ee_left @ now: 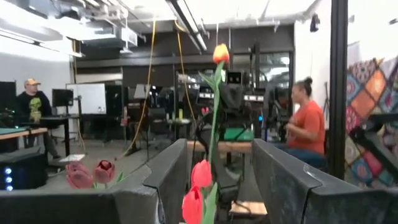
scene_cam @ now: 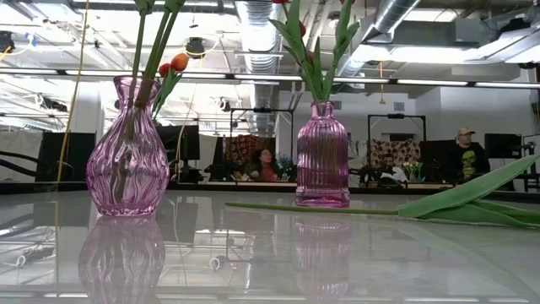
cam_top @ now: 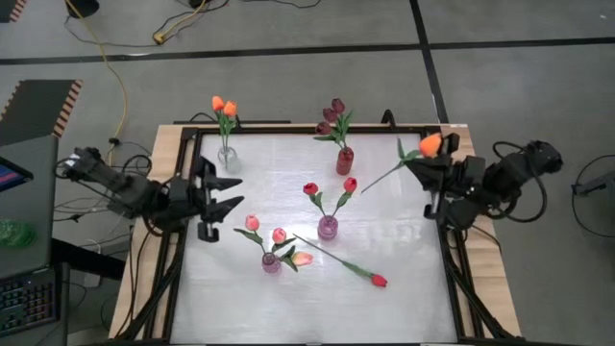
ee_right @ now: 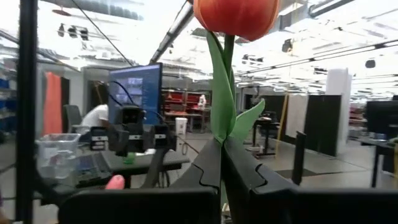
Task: Sort flowers into vase by color
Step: Put the orange flower into the clear vase
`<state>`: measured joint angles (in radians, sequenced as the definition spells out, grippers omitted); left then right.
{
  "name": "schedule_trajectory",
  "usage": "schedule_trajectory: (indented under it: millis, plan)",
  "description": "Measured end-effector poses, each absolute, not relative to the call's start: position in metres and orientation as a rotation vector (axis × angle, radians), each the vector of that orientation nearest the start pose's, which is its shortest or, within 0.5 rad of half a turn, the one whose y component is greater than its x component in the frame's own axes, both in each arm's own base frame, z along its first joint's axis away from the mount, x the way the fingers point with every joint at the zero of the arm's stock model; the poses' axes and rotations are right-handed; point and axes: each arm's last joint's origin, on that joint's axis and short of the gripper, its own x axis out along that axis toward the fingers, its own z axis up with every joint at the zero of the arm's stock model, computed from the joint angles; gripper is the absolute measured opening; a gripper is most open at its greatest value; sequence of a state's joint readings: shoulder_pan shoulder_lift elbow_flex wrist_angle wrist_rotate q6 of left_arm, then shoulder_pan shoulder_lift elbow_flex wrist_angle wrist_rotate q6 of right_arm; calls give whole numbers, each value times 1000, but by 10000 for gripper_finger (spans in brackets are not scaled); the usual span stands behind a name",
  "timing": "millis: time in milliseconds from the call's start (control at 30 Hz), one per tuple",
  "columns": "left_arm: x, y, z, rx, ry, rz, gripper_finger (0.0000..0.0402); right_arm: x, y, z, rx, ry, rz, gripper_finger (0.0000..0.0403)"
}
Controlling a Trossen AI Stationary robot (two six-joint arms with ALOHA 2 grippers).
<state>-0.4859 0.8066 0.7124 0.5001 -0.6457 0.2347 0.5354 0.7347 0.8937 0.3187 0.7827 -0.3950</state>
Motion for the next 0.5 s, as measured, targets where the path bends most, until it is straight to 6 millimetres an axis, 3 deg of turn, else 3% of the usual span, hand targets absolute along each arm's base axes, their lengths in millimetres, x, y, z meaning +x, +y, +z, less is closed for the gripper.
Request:
schedule_trajectory:
  millis: [300,500]
  plan:
    - [191,-51,396,62,-256,168,165,144,43,437,-152,-304,-417,31]
    - [221,-42,407,78,-213,132,165,162,41,449,-190,-327,-388,31]
